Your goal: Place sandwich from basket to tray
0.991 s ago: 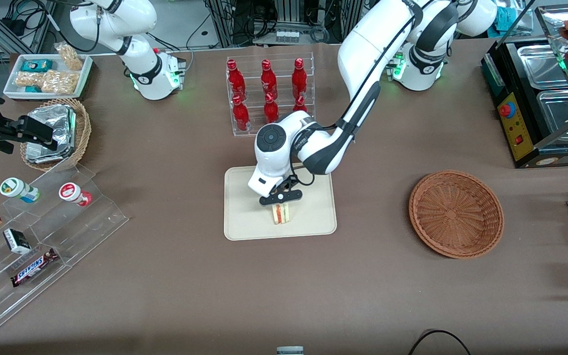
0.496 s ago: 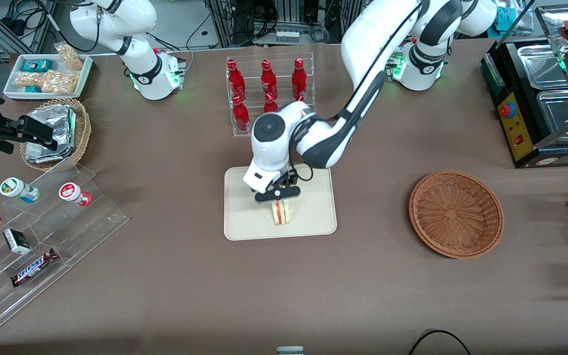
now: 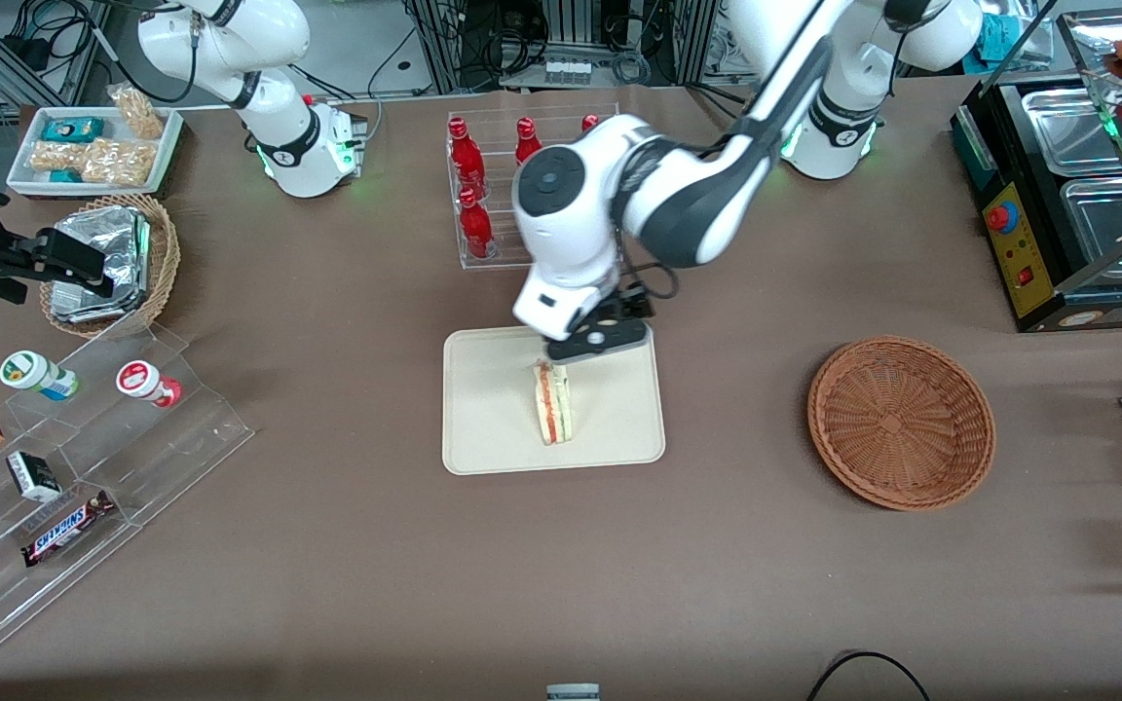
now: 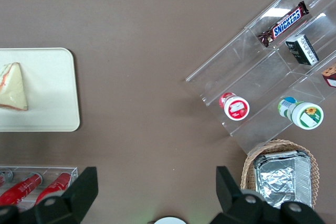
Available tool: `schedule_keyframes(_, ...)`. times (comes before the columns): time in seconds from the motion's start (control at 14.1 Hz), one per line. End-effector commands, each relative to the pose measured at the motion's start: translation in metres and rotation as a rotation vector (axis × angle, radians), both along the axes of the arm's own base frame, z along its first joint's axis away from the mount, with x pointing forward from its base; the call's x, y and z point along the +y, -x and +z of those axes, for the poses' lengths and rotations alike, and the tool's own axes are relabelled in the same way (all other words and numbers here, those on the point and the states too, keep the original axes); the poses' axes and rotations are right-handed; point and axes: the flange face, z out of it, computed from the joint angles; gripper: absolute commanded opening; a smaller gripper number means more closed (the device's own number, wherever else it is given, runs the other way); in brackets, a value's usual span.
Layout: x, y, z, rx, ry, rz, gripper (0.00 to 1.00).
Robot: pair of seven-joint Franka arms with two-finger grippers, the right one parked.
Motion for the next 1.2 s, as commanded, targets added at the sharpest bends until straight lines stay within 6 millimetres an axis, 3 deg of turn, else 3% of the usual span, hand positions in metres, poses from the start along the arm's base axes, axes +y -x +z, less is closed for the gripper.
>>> schedule_keyframes(0.0, 0.063, -0.006, 0.002, 0.029, -0.018, -0.015, 1.0)
schedule_keyframes(0.14, 0.107, -0.016, 0.009, 0.054, -0.018, -0.049, 1.0)
schedule_keyframes(0.64, 0.243, -0.025, 0.048, 0.136, 0.054, -0.164, 1.0)
schedule_keyframes(0.99, 0.328, -0.022, 0.087, 0.221, 0.08, -0.236, 1.0)
schedule_keyframes(1.13, 0.346, -0.018, 0.105, 0.23, 0.098, -0.273, 1.0)
